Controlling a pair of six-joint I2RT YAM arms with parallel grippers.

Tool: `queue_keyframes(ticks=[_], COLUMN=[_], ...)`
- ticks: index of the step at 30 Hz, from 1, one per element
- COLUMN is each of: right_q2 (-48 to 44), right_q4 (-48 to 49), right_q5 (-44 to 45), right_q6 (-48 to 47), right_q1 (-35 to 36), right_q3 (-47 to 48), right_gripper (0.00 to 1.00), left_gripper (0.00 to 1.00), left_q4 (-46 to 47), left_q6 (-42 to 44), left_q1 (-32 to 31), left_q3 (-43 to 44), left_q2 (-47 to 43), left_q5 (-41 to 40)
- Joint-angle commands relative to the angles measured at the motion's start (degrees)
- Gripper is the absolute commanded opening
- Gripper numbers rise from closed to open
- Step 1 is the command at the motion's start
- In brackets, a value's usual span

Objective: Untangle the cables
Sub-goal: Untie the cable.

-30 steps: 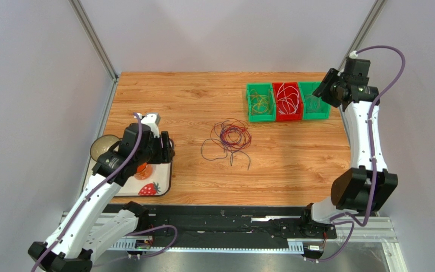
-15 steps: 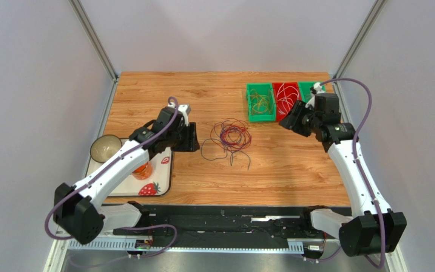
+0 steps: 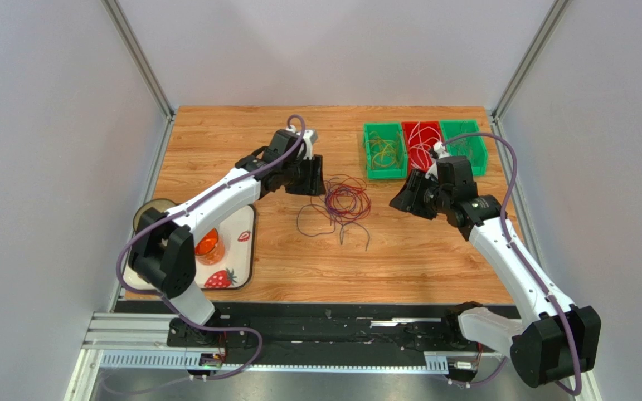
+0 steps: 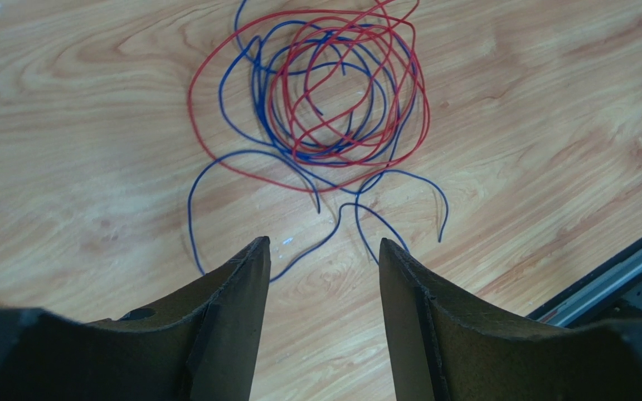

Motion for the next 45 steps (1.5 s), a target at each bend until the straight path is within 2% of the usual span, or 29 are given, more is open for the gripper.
queue_keyframes(ticks=[1,14,23,27,38,40,41,45], right_q2=[-2.1,-2.1,-2.0,-1.8,-1.8,-1.8,-1.9,-2.3], right_q4=[2.2,0.8,0.8,0.9,0.7,0.6,0.4,0.3], right_q5=[0.7,0.5,0.2,0.0,-0.3,-0.3,-0.3,-0.3], right_q6=[-0.6,-2.6,-2.8,-2.9,-3.3,-3.2,-3.2,-3.3], right_q1=[0.3,0.3,0.2,0.3,0.3,0.4,0.3,0.3], right_q3=[-0.5,-1.0,-1.9,-2.1,-2.3,-2.3,-2.4,-2.6], right_gripper=[0.48,0.48,0.48,0.48,0.48,0.48,0.48,0.48], left_gripper=[0.60,0.61,0.61,0.61,0.57,0.54,0.49,0.20], left_q4=[5.1,5.1,2.0,0.4,-1.7,-1.7,-1.5,-1.2], left_q6=[7.2,16.9,10.4,9.7,7.3,7.3,7.3,7.4], left_q1=[-0.5,-0.7,-0.5,-0.4,1.7,1.8,1.8,1.8], left_q3=[4.2,12.9,14.1,15.3,18.0,18.4,18.8,19.6], left_q2=[5.2,17.2,18.4,19.9,23.6,24.5,24.8,25.8], left_q5=[7.3,12.0,-7.7,-10.2,-8.8,-6.4,-5.9,-4.3])
